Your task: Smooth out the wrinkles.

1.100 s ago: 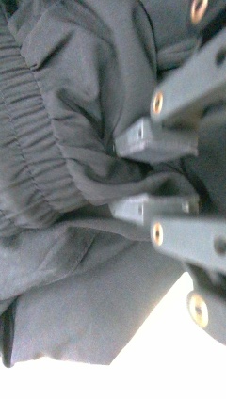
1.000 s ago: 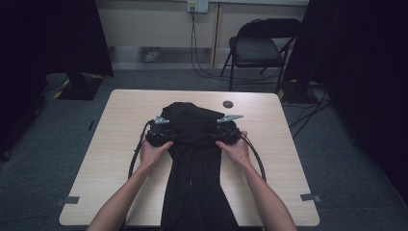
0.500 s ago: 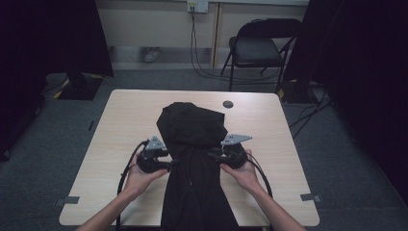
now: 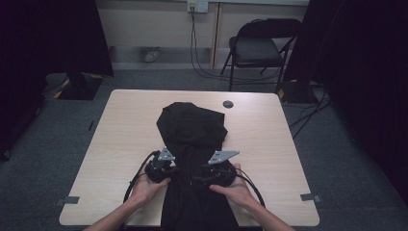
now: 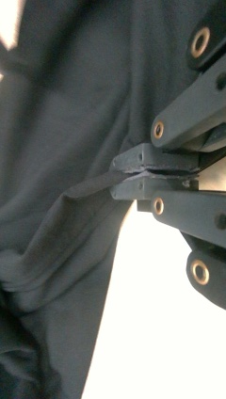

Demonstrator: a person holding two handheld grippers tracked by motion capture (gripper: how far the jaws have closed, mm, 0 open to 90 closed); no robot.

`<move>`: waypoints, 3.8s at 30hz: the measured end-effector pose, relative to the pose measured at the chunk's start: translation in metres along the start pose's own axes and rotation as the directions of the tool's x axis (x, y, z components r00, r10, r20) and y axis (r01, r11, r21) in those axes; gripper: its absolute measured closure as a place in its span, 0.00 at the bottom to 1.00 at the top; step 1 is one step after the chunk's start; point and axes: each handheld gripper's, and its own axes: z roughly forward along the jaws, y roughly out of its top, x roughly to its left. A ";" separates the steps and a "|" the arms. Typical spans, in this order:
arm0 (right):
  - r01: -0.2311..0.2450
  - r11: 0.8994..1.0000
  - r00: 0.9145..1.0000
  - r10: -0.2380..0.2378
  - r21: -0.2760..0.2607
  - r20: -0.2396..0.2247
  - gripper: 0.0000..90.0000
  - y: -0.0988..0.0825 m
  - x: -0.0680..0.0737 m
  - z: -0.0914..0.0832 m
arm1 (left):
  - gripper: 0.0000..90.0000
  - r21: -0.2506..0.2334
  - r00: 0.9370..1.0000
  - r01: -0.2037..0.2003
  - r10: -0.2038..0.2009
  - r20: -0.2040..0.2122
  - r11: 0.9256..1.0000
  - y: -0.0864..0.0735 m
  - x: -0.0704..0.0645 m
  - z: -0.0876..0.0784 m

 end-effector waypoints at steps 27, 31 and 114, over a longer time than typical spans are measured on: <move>-0.141 0.974 0.968 0.174 -0.178 0.183 0.97 0.016 -0.083 -0.038 | 0.88 -0.142 0.985 0.170 -0.167 0.032 0.975 0.012 0.017 -0.014; -0.134 0.988 0.967 0.147 -0.073 0.207 0.72 0.004 -0.083 -0.025 | 0.88 -0.073 0.994 0.113 -0.113 0.002 0.991 0.013 0.007 0.002; -0.041 0.984 0.959 0.089 -0.176 0.271 1.00 0.011 -0.073 -0.071 | 0.64 -0.067 0.995 0.027 -0.020 0.100 0.997 0.020 -0.026 0.026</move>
